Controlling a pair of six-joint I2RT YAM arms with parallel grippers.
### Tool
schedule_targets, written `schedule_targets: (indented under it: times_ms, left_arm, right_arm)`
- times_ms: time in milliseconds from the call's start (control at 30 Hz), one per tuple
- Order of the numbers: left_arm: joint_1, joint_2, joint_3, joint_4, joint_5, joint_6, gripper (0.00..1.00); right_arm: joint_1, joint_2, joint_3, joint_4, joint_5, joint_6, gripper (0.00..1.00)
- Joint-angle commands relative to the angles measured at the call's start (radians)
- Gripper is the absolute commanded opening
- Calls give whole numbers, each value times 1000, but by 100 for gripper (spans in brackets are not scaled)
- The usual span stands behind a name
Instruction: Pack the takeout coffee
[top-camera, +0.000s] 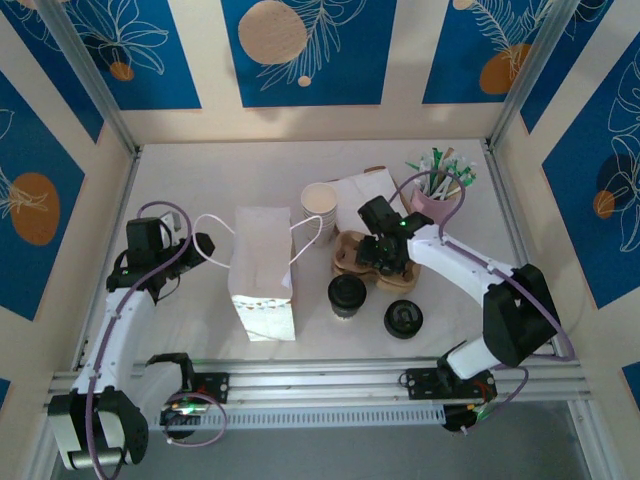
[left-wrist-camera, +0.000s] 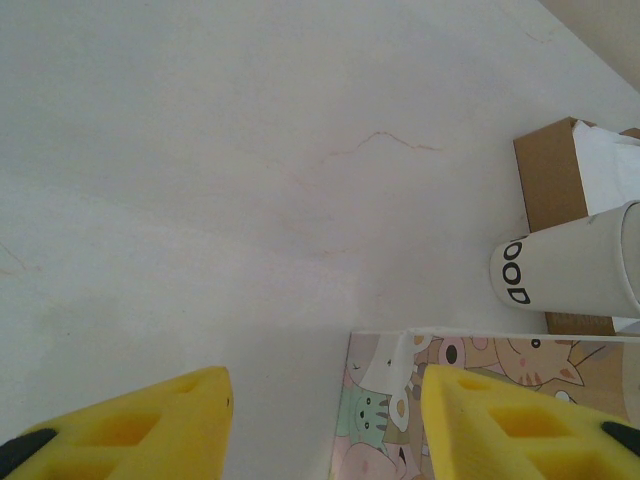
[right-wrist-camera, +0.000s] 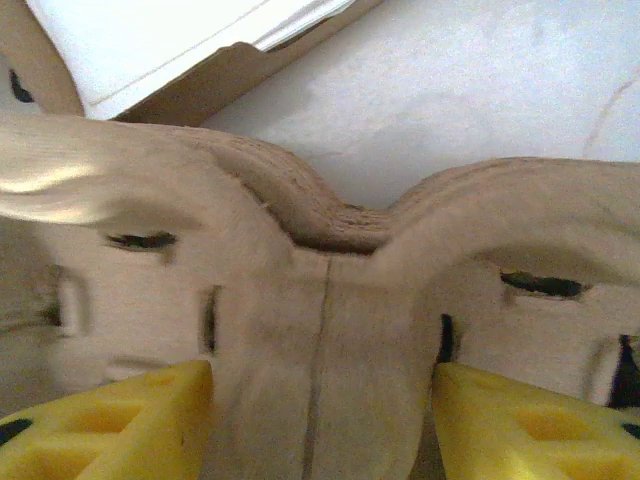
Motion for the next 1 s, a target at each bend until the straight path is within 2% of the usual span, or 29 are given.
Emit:
schedule_targets:
  times_ms: [0,67,333,600,767,967]
  left_arm:
    - [-9,-5,10,-9,-1,12,53]
    - [-9,-4,10,-7,-1,12,53]
    - [-9,-3,11,-7,1,14,53]
    - [-9,-1,10,-7,1,14,53]
    - [-9,-1,11,-5,1,14,53]
    - [-9,-1,10,-5,0,16,53]
  right_arm:
    - [-24,-41,-34,31,-63,35,60]
    - [-7,-20,9,-44,14,27,60]
    - [-3,-38,1,-21,-2,16,60]
    - [20,41,47,-85,80,19,67]
    - [25,78,55,-70,74,23,67]
    - [28,108,68,-54,76,31,62]
